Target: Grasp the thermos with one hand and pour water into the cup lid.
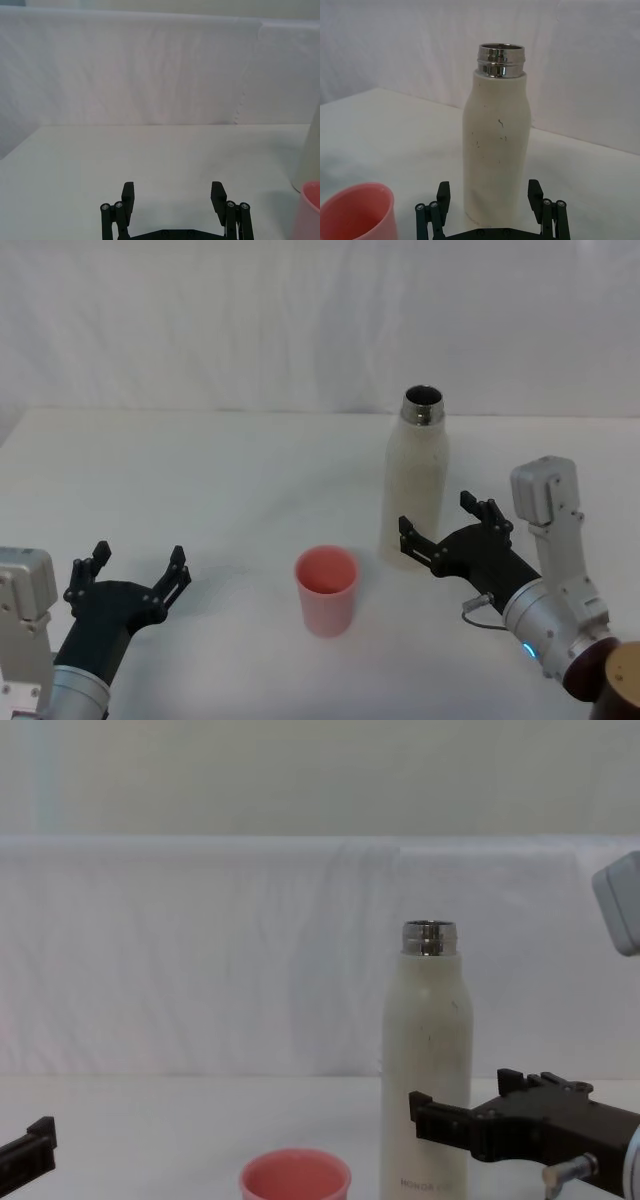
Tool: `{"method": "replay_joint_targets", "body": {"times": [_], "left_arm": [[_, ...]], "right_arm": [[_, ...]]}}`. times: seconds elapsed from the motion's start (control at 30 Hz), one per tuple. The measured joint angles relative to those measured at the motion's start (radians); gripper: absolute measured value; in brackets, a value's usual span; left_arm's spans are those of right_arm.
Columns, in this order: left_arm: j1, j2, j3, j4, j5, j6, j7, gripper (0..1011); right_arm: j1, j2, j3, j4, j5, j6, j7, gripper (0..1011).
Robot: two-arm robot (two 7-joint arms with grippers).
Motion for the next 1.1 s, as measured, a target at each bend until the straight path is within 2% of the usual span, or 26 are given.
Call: {"method": "replay_joint_targets", "body": {"times": [0.43,1.1], "left_arm": [[0.000,0.000,0.000,0.000,0.000,0.000,0.000,1001],[0.000,0.000,0.000,0.000,0.000,0.000,0.000,1001]], "right_arm": [[0.032,-0.026,-0.001,0.052,-0.015,-0.017,-0.007,1001],[0.065,-0.053,-0.007,0.096,-0.030,-0.033,-0.013,1001]]}}
